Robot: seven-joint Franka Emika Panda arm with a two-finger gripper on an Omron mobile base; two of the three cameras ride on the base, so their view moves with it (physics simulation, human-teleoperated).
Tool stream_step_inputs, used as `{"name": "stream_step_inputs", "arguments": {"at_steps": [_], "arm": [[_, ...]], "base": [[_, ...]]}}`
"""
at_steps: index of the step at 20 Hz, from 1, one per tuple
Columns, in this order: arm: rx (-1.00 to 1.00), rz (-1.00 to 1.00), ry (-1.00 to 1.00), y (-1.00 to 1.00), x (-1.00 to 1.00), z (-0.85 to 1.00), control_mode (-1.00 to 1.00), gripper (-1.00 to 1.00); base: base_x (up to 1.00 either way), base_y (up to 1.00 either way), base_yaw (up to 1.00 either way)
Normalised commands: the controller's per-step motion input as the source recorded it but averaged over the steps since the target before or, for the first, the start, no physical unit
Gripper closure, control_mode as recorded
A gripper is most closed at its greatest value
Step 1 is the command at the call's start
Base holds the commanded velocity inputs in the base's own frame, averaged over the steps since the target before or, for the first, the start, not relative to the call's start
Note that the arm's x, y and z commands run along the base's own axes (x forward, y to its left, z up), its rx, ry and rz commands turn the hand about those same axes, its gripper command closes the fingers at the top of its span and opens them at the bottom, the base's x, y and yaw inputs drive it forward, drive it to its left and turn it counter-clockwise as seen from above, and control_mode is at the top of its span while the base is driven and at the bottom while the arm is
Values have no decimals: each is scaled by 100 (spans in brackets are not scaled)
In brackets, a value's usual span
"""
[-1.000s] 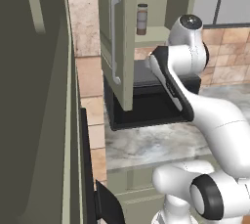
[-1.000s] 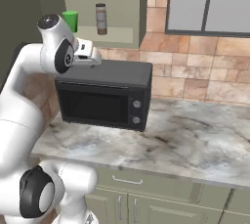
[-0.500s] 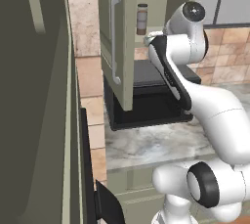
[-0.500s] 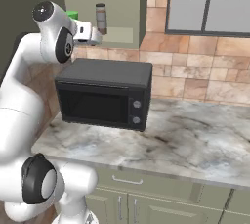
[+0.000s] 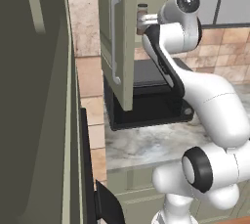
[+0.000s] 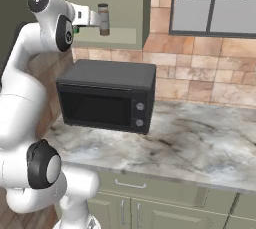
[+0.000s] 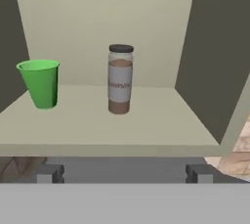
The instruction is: Take the cinnamon bottle from the cabinet and place it on the dining table, next to the plate with the cupcake. Then take the chocolate from the dining counter and place it on the cupcake plate.
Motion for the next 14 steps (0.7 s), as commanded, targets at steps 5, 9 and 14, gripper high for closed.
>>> {"name": "stream_step_inputs", "arguments": {"at_steps": [5,9,14], "arm": [[5,0,-7,4,29,0,-100,-100],[1,0,-2,0,32,0,-100,-100],[0,0,0,0,34,0,-100,-100]], "base": [[0,0,0],[0,0,0],[0,0,0]]}}
